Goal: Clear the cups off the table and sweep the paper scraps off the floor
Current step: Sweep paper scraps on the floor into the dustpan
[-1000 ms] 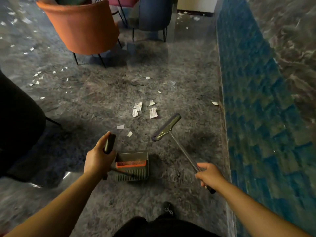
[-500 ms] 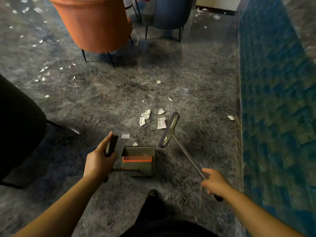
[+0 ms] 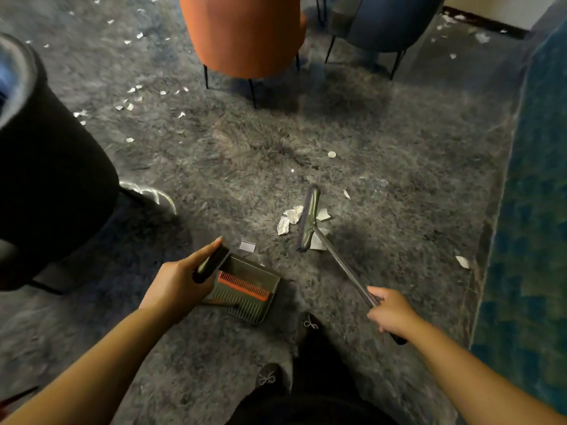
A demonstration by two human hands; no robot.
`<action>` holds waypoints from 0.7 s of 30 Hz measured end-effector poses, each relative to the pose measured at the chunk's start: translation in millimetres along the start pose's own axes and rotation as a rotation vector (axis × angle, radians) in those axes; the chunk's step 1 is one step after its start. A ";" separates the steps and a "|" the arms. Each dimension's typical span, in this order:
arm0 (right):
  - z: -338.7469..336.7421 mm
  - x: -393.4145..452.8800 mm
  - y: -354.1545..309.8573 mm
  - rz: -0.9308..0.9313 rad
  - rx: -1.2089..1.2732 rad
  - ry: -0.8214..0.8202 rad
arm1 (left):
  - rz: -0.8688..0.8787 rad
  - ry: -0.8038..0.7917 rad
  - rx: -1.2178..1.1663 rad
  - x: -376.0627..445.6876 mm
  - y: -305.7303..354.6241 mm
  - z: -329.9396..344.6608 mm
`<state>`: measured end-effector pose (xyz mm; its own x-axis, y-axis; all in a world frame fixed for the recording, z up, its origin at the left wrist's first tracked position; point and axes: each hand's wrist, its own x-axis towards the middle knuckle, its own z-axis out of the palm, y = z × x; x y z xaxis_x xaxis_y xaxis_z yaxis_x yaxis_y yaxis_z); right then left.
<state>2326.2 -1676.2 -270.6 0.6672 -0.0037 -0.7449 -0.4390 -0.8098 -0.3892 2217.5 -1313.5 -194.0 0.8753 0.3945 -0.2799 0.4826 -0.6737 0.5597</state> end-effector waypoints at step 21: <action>-32.0 162.8 -133.3 -0.007 -0.050 -0.061 | -0.372 0.198 -0.138 61.8 -8.9 3.8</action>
<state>2512.6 -1587.7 -322.7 0.6318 0.0365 -0.7743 -0.4025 -0.8382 -0.3680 2267.5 -1285.5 -219.3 0.6130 0.7157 -0.3347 0.7433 -0.3788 0.5514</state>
